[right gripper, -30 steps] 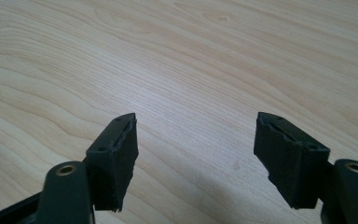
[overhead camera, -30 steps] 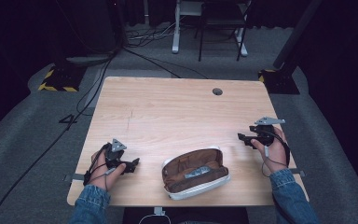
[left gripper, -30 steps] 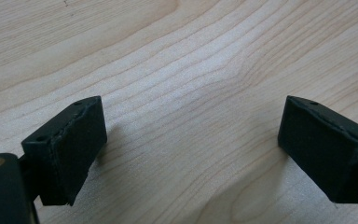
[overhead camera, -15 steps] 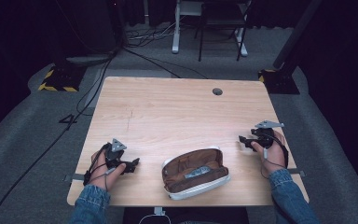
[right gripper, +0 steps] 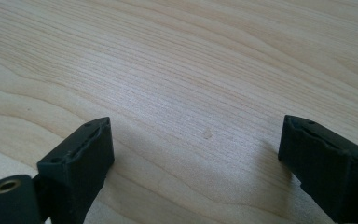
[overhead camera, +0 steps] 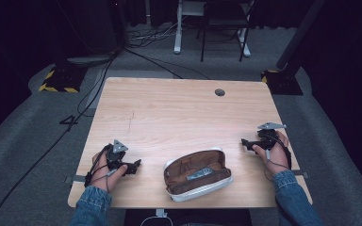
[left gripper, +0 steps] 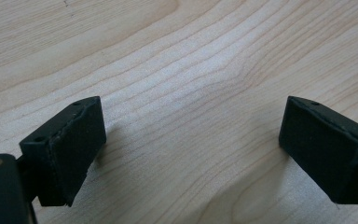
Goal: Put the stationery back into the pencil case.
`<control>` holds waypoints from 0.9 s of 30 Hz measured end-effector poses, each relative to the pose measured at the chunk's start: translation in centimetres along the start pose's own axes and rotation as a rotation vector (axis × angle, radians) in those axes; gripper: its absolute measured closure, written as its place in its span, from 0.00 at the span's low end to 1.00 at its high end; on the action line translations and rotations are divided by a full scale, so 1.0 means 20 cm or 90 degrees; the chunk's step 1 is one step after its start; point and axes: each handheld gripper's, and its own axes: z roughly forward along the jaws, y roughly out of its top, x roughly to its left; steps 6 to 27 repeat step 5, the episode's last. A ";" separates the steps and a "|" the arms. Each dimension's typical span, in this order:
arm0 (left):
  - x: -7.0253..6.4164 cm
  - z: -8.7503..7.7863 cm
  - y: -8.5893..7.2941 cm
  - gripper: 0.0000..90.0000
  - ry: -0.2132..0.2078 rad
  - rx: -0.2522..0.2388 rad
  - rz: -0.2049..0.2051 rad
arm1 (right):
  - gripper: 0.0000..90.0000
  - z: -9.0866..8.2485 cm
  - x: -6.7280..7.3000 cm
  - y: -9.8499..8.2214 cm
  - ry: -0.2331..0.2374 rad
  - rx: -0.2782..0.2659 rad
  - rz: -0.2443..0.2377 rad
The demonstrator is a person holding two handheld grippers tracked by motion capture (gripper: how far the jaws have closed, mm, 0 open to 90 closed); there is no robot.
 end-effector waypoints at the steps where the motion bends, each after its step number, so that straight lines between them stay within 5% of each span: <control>1: 0.00 0.00 0.00 0.08 0.000 0.000 0.000 | 0.12 0.00 0.00 0.00 0.000 0.000 0.000; 27: 0.00 0.00 0.00 0.08 0.000 0.000 0.000 | 0.11 0.00 0.00 0.00 -0.002 0.001 0.000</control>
